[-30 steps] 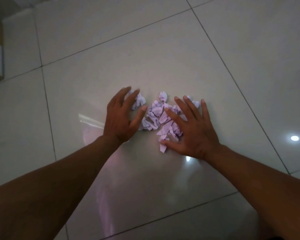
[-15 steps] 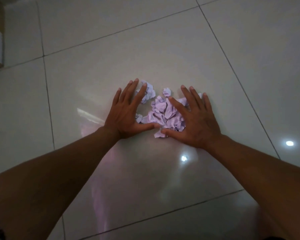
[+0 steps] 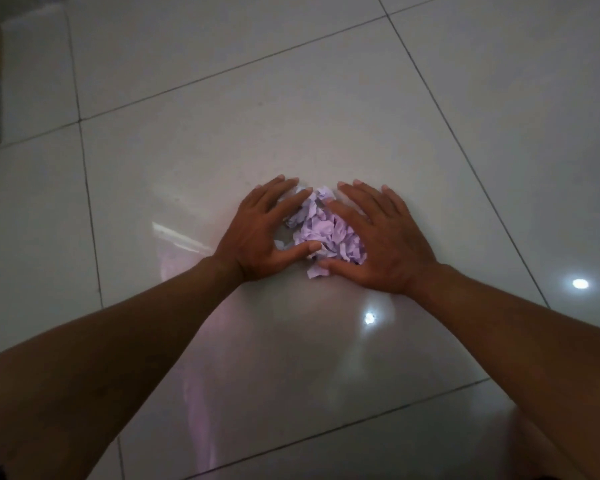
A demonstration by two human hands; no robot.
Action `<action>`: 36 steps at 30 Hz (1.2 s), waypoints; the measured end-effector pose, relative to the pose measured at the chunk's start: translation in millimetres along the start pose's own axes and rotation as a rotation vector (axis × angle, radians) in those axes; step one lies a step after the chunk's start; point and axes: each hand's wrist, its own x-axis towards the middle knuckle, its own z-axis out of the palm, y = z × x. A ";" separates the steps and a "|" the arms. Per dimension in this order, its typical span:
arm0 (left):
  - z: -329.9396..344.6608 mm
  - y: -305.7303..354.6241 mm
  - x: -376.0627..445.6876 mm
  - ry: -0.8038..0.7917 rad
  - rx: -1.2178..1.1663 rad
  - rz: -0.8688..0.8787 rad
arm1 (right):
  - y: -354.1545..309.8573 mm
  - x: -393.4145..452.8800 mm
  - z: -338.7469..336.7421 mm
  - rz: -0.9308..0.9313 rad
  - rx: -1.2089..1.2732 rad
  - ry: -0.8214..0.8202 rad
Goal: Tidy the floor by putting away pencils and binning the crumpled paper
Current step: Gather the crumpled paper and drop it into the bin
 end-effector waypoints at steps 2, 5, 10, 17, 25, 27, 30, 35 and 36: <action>-7.9 -4.0 -2.3 -0.010 -0.004 0.012 | 4.7 -7.4 -4.0 0.017 -0.018 0.009; -15.1 -9.0 -12.8 -0.099 0.041 0.061 | 7.8 -17.1 -3.9 0.035 -0.035 -0.023; -1.2 3.1 -17.3 -0.151 0.173 0.135 | 3.3 -9.8 4.1 0.028 -0.022 -0.048; 10.8 8.6 13.8 -0.108 0.151 0.176 | 9.7 2.2 11.5 -0.042 0.004 -0.028; 16.7 3.3 19.5 -0.091 0.103 0.258 | 9.5 1.1 10.6 -0.069 0.044 0.055; 16.9 3.4 20.7 -0.077 0.130 0.288 | 8.7 0.7 9.0 -0.056 0.005 0.052; 16.9 3.6 20.7 -0.080 0.156 0.278 | 6.6 -0.1 10.1 -0.009 -0.059 0.079; 19.3 6.3 19.0 -0.043 0.174 0.206 | 3.8 -0.5 8.0 0.108 -0.011 0.121; 19.6 6.6 18.8 -0.033 0.180 0.194 | 3.2 -1.3 6.5 0.102 -0.011 0.118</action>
